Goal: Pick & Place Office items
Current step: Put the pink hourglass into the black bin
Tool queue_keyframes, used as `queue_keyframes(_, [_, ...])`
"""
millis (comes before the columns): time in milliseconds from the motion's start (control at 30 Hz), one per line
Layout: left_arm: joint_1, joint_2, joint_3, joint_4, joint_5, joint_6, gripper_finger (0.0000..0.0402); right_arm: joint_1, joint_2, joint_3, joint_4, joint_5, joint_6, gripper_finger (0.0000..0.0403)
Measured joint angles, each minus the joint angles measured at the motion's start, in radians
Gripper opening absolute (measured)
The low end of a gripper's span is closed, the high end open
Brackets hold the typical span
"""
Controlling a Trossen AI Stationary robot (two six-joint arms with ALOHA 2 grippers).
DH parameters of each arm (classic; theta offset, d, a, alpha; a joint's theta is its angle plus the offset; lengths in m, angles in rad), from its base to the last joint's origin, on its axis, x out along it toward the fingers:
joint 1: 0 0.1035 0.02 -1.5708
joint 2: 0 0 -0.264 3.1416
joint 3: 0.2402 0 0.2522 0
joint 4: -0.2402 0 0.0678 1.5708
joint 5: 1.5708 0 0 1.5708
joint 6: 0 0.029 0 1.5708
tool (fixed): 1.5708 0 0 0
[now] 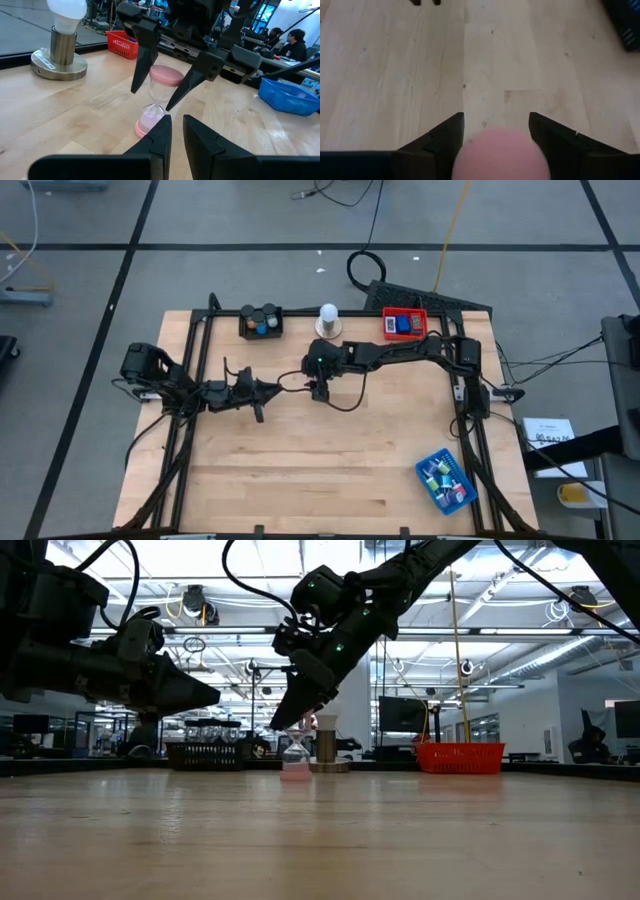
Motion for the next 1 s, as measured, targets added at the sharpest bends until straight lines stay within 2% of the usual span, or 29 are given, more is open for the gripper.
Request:
queue_keyframes(167, [-0.010,0.000,0.000,-0.001,0.003,-0.006,0.0051,0.011,-0.030,-0.001,-0.002,0.071,-0.001,0.0246])
queue_keyframes(300, [-0.029,0.000,0.000,-0.001,0.004,0.021,0.0051,0.028,-0.127,-0.001,-0.012,0.078,-0.005,0.0268])
queue_keyframes(433, [-0.050,0.000,0.006,-0.001,0.004,0.021,0.0051,0.055,-0.251,-0.003,-0.110,0.076,-0.011,0.0260])
queue_keyframes(567, [-0.068,0.000,0.039,-0.002,0.014,-0.034,0.0051,0.077,-0.396,-0.131,-0.115,0.073,-0.028,0.0206])
queue_keyframes(733, [-0.054,0.000,0.110,-0.036,0.045,-0.125,0.0051,0.080,-0.578,-0.443,0.066,0.077,0.035,0.0102])
queue_keyframes(867, [-0.021,-0.003,0.155,-0.035,0.080,-0.135,0.0051,0.074,-0.699,-0.664,0.247,0.081,0.108,0.0020])
queue_keyframes(933, [-0.003,-0.030,0.162,-0.040,0.114,-0.133,0.0051,0.074,-0.750,-0.757,0.338,0.118,0.132,0.0007])
queue_keyframes(1000, [0.013,-0.069,0.170,-0.051,0.122,-0.127,0.0051,0.074,-0.793,-0.832,0.396,0.147,0.152,0.0016])
